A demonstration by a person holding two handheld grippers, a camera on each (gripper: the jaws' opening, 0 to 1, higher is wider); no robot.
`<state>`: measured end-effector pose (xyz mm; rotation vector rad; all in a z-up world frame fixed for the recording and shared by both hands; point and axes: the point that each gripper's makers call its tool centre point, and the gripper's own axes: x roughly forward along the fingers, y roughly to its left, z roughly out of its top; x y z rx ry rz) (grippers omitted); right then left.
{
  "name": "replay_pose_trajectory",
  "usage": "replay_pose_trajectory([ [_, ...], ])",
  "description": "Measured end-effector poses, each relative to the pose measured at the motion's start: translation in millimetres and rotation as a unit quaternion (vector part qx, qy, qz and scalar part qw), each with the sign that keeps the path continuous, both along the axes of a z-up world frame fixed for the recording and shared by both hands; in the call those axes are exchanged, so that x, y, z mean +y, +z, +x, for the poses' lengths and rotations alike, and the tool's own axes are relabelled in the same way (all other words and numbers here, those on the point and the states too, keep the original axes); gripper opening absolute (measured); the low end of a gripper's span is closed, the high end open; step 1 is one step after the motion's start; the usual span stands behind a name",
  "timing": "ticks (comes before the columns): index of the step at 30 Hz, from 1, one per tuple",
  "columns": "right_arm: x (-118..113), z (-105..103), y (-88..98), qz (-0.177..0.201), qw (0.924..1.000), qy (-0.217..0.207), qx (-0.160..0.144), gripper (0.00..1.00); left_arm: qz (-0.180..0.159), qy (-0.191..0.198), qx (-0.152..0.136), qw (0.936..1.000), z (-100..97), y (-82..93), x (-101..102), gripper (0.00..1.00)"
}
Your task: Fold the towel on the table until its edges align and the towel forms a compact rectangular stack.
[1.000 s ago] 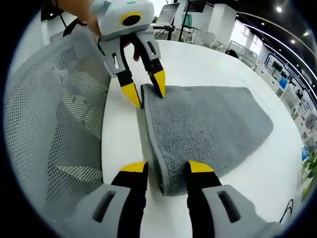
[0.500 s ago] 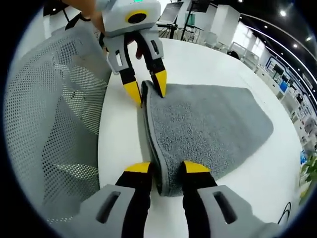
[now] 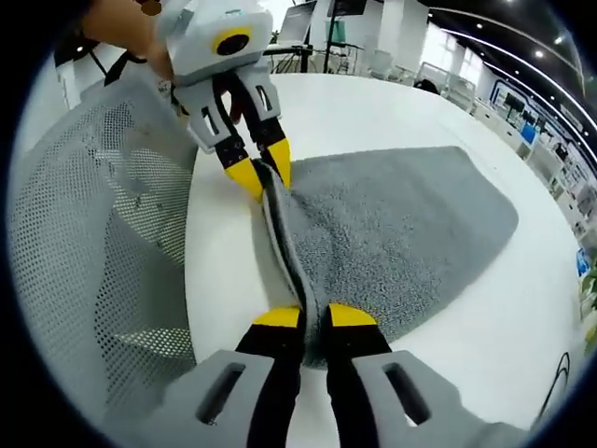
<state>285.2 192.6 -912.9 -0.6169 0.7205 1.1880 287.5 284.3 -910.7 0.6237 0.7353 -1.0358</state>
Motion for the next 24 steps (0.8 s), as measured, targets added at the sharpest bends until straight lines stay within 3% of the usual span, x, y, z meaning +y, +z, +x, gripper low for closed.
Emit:
replay_pose_trajectory([
  [24, -1, -38, 0.4, 0.002, 0.9984, 0.014, 0.054, 0.05, -0.006, -0.004, 0.039, 0.9992, -39.7, 0.9, -2, 0.10],
])
